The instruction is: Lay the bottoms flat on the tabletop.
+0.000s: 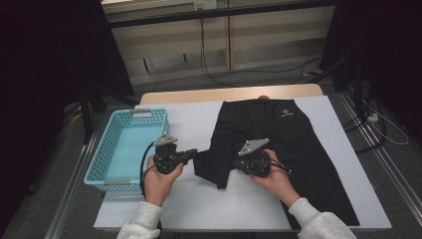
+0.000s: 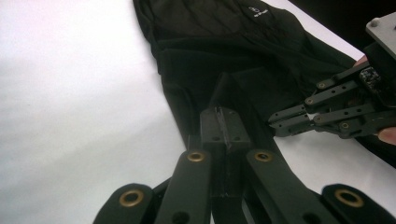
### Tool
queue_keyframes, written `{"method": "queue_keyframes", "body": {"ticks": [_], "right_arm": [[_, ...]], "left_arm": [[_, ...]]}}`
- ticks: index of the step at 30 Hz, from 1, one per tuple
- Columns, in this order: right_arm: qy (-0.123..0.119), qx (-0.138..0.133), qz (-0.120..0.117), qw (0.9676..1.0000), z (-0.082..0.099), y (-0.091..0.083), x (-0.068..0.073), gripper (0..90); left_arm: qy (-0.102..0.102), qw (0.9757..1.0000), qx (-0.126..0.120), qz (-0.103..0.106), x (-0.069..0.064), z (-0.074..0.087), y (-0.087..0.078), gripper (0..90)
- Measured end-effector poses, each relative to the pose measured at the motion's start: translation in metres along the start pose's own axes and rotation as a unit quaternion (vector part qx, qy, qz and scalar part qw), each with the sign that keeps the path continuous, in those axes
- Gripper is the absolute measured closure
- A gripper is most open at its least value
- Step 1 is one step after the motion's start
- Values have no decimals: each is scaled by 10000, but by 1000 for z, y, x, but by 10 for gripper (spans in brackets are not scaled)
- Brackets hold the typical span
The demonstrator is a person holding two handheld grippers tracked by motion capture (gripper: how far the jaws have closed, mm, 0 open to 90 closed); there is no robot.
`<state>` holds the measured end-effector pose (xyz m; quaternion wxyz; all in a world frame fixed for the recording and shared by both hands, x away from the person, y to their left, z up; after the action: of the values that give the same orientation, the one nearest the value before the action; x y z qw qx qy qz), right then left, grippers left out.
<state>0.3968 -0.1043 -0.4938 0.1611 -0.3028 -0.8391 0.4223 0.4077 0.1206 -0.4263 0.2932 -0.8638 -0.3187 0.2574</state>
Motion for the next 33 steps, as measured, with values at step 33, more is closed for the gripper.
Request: {"method": "queue_keyframes", "body": {"ticks": [33], "right_arm": [[-216,115,-210,9995,6,-8,21,740]], "left_arm": [[74,9987,425,-276,-1,14,14,793]]}}
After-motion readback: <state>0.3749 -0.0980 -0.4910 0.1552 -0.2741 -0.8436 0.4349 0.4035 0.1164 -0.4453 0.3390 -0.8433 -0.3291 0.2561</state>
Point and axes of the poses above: each handheld gripper's, and its own axes: y roughly forward along the jaws, z roughly out of its underside, x roughly to its left, the point moved 5 cm from there along y, roughly forward along the jaws, and after that the axes turned 10 degrees about x, right-handed, at the moved point
